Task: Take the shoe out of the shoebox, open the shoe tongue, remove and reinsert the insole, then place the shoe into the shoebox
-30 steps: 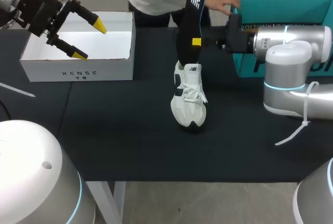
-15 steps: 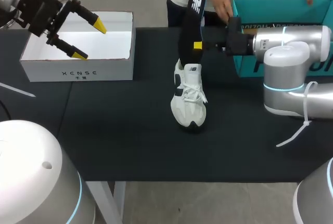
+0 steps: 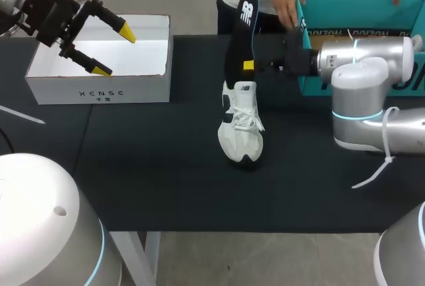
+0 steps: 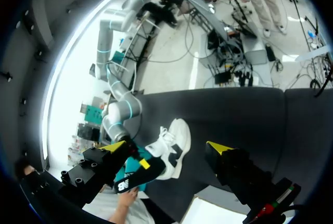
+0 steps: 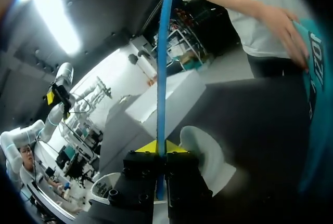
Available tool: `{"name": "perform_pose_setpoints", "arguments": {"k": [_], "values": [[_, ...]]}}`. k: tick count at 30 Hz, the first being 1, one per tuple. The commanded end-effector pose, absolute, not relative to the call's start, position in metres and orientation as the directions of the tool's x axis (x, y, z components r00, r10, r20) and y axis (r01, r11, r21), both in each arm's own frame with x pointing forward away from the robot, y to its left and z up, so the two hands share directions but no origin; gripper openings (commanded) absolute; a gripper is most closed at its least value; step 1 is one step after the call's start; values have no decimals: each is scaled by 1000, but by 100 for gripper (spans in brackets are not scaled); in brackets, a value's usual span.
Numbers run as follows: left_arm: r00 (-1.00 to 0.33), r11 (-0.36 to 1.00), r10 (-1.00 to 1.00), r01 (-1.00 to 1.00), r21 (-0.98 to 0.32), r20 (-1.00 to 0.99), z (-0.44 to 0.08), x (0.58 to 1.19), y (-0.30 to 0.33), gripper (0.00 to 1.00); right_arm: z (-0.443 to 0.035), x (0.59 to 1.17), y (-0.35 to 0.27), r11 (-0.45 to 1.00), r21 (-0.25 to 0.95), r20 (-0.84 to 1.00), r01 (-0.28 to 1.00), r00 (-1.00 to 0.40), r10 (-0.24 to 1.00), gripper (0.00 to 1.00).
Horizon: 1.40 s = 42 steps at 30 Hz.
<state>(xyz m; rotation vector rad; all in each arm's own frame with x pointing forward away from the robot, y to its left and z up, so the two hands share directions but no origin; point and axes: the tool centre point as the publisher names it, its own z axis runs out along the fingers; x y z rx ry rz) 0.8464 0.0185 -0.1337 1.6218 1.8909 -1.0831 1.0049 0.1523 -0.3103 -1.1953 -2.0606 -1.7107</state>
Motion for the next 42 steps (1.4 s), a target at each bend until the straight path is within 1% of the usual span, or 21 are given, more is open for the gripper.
{"name": "perform_pose_setpoints", "arguments": {"k": [1,9,16,27,28,29,30,31,34,36,42], "values": [[-229,14,632,959,-284,-740,-133,847,19,100,-315,998,151,3,722,616,692,-646,451,0],[-229,14,632,959,-284,-740,-133,847,19,100,-328,990,149,24,707,619,707,-635,462,0],[-229,14,632,959,-284,-740,-133,847,19,100,-339,978,150,14,686,642,727,-615,457,0],[-229,14,632,959,-284,-740,-133,847,19,100,-343,978,150,1,674,657,739,-601,455,0],[-229,14,632,959,-284,-740,-133,847,19,100,-342,979,150,0,675,657,737,-601,455,1],[-229,14,632,959,-284,-740,-133,847,19,100,-342,979,149,-1,676,656,737,-602,455,5],[-229,14,632,959,-284,-740,-133,847,19,100,-341,980,149,-1,677,656,736,-603,455,11],[-229,14,632,959,-284,-740,-133,847,19,100,-341,981,149,-2,678,656,735,-604,454,18],[-229,14,632,959,-284,-740,-133,847,19,100,-340,983,149,-3,680,655,734,-606,451,24],[-229,14,632,959,-284,-740,-133,847,19,100,-340,984,149,-2,680,655,733,-607,450,32],[-229,14,632,959,-284,-740,-133,847,19,100,-337,995,148,6,689,644,724,-616,453,31]]}}
